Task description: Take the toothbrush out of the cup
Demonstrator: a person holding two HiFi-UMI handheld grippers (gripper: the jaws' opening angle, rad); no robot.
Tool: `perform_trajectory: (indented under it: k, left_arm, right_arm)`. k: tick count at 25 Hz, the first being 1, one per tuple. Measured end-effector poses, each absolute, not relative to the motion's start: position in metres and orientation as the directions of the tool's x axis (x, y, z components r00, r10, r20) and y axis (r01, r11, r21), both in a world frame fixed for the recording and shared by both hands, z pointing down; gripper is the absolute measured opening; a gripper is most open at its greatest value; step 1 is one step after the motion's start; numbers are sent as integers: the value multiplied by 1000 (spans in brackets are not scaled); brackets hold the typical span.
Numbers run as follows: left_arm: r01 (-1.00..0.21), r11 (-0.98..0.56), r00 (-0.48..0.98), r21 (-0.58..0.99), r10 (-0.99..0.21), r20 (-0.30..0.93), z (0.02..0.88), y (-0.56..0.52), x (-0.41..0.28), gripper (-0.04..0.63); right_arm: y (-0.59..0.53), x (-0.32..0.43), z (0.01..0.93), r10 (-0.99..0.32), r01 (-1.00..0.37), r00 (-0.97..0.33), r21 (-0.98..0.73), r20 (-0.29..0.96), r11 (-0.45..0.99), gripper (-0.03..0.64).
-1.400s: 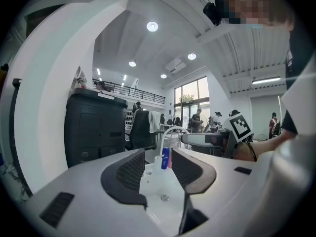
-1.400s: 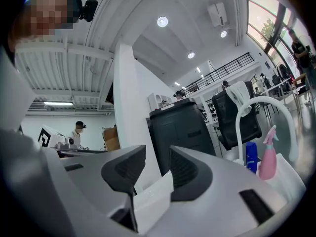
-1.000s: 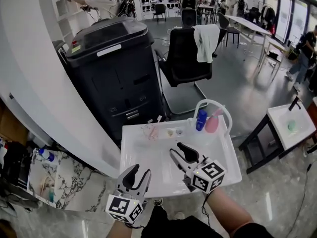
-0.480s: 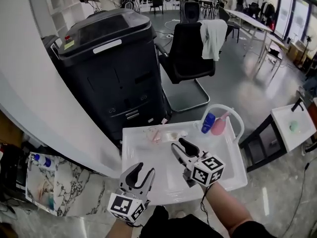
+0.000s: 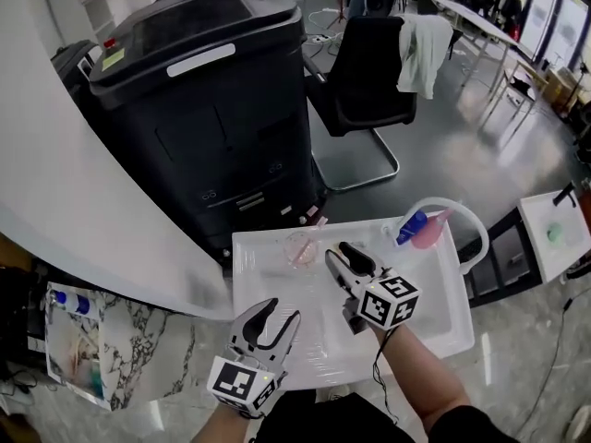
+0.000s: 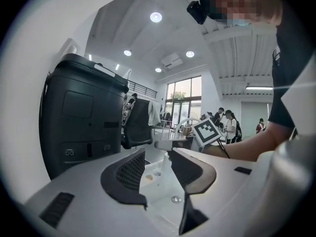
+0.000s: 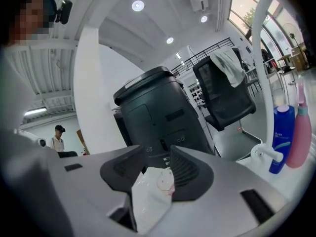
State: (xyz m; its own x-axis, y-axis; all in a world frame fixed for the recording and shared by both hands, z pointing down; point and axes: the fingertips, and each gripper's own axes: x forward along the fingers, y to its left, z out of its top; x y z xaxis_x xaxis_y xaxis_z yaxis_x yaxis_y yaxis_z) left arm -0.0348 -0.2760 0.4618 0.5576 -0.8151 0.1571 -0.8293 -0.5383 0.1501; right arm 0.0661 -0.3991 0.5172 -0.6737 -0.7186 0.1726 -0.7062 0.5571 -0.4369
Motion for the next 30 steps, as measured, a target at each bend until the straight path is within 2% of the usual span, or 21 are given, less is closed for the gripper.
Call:
perform_trajectory:
  k: [19,30]
  left_arm:
    - [-799,-560,600,217,-765,235,515,-334,-72,175]
    - [-796,-549,604,255,-749,272,539,-342,-75,175]
  right_arm:
    - [-482,44,626,-708,-716,-630,-592,319,370,161]
    - [-496,33,647,-663,-692,-666,-614,342,379,131]
